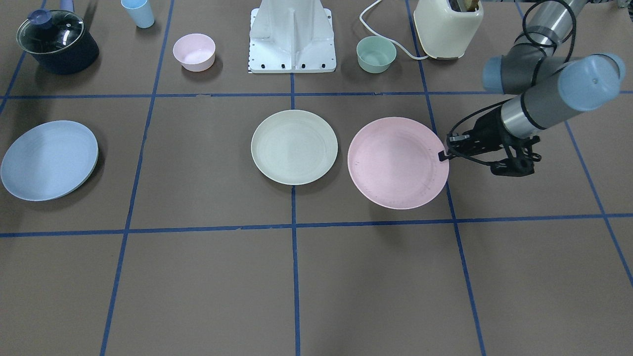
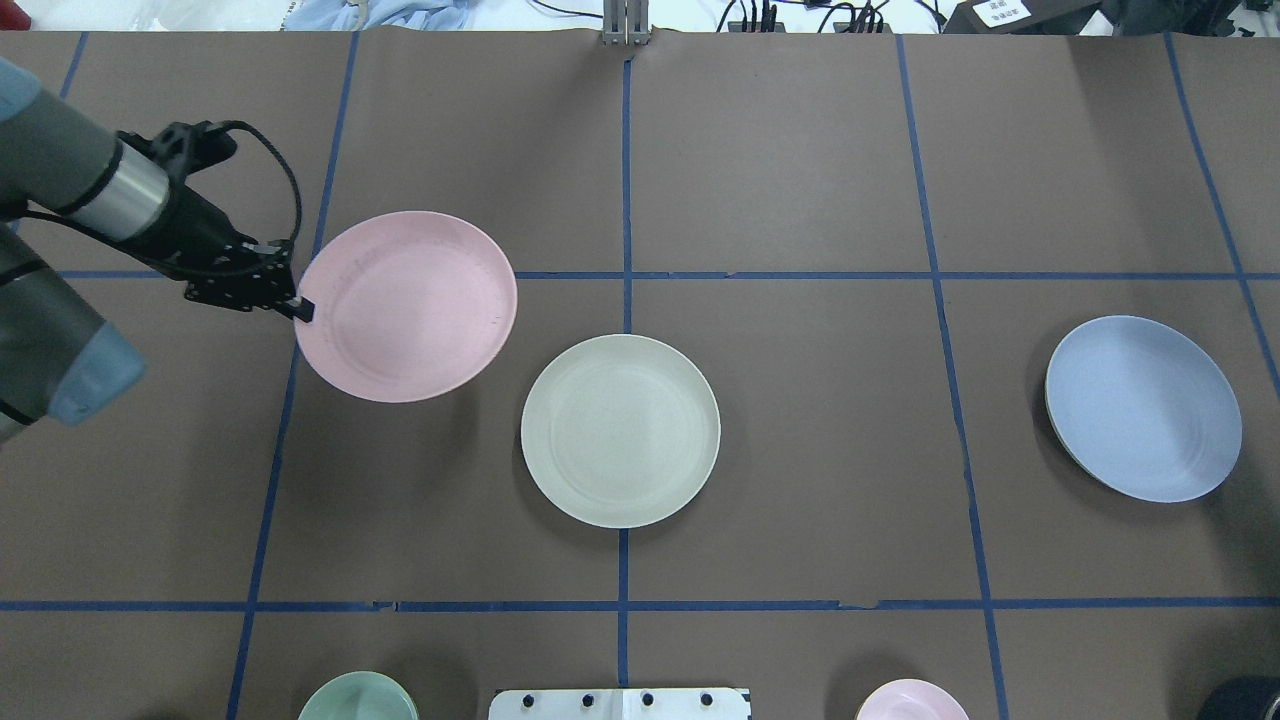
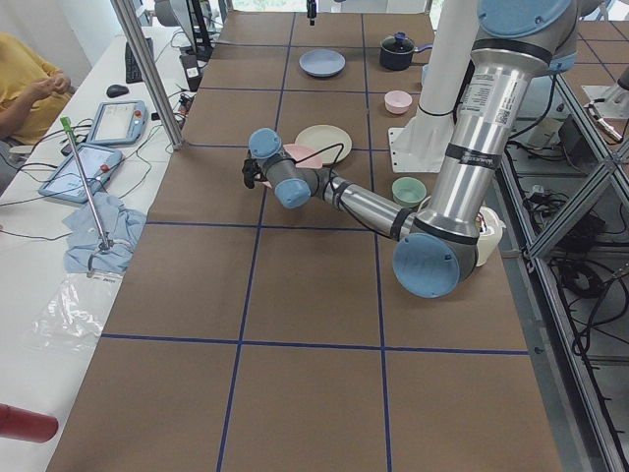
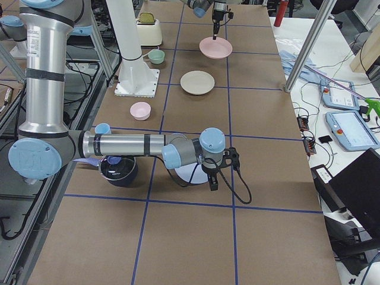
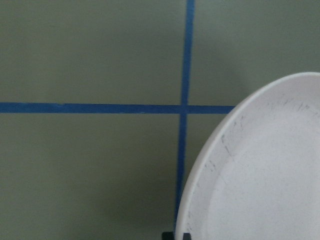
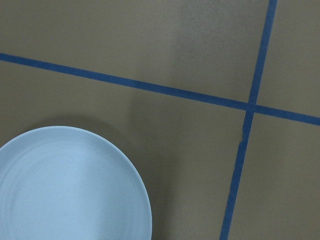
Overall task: Stack three plates with pink and blue
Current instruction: 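Lift the pink plate with the left gripper and carry it over the cream plate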
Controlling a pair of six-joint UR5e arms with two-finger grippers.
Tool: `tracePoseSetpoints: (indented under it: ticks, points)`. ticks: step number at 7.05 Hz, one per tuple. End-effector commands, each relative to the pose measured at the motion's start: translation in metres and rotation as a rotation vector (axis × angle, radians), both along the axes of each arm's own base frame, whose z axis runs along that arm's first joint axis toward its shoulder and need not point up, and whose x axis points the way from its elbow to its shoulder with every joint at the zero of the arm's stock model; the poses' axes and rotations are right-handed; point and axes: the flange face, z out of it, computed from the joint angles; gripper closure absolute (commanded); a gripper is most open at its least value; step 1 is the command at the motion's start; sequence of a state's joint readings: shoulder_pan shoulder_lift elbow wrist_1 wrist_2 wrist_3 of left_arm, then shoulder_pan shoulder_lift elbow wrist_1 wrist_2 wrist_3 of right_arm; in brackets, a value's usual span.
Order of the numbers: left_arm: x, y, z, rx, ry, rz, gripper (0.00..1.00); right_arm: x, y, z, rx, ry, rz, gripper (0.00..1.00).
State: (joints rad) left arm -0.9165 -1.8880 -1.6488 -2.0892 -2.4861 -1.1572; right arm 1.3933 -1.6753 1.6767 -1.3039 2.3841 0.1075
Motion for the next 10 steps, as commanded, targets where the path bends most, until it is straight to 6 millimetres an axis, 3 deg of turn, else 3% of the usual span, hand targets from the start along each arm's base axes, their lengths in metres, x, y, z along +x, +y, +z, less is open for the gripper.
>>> tracePoseSetpoints:
  ticks: [1,3,4,7,10]
  points:
    - [0.068,0.022,-0.05,-0.039,0.02,0.03,1.0,-0.016,0.002,0.0,-0.01,-0.009,-0.028,0.0]
    - [0.11,0.042,-0.078,-0.002,0.031,0.058,1.0,-0.022,0.005,-0.005,-0.018,-0.056,-0.047,0.0]
    - [0.12,0.047,-0.085,-0.005,0.037,0.068,1.0,-0.023,0.006,-0.005,-0.022,-0.064,-0.051,0.0]
    - [0.152,0.048,-0.087,0.012,0.018,0.071,1.0,-0.025,0.015,0.001,-0.042,-0.088,-0.065,0.0]
    - [0.165,0.059,-0.091,0.016,0.022,0.096,1.0,-0.027,0.019,0.005,-0.049,-0.087,-0.072,0.0]
